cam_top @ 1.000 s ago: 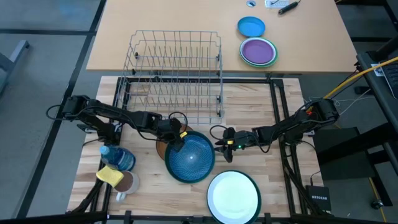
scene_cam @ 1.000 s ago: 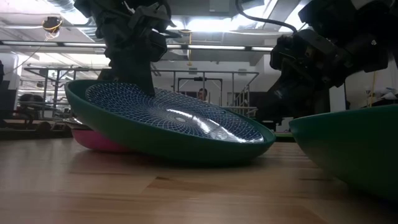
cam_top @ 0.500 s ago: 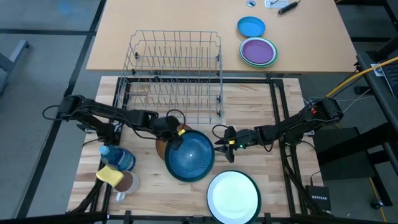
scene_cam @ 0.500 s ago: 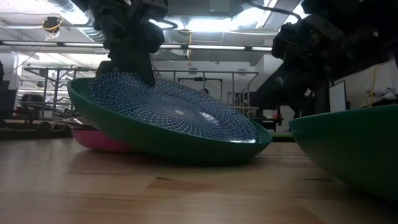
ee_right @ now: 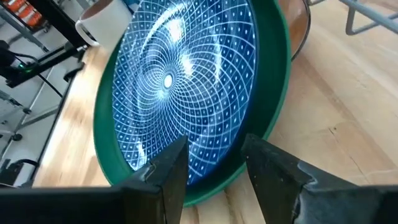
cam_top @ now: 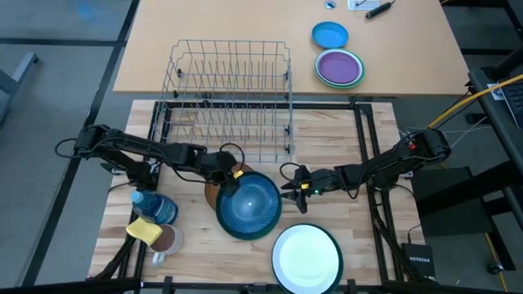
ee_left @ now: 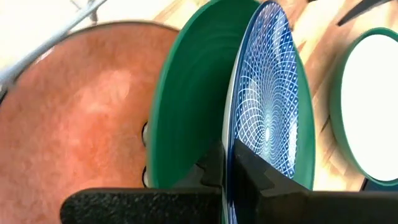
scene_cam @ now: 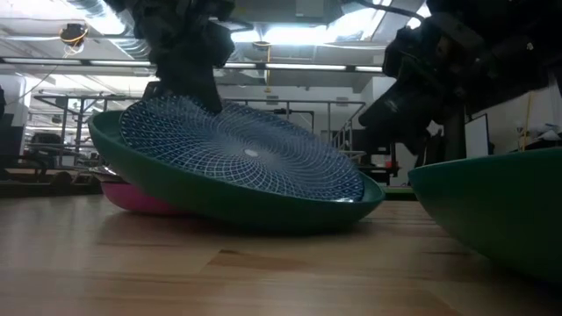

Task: Sort dishes
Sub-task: Put the blue plate on the dish rack

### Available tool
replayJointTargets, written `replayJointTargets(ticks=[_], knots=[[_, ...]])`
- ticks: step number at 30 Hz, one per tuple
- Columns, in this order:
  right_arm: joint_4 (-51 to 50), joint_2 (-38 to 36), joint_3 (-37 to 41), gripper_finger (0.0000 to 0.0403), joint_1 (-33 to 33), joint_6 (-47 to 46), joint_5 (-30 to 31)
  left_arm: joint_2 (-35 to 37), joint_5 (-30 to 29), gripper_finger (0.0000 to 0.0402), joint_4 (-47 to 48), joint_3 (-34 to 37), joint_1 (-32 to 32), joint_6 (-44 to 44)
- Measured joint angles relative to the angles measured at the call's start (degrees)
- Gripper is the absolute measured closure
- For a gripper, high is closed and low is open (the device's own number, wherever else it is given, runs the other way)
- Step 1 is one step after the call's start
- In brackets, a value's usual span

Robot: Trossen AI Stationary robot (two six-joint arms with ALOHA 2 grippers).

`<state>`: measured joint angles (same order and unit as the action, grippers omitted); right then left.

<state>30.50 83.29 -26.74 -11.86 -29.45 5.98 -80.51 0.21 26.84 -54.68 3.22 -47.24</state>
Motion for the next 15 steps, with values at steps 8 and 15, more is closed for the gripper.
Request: replayJointTargets(ticks=[8,15], knots=[[2.97,-0.84,-0.02,0.024,0.12,0.0,1.79,0.0,0.0,0.0401,-0.65,-3.38,0.0,5.05],[2.31,-4.81,-0.15,0.024,1.84,0.17,2.4,0.0,-0.02,0.0401,-0.34,-3.63,0.02,5.78]])
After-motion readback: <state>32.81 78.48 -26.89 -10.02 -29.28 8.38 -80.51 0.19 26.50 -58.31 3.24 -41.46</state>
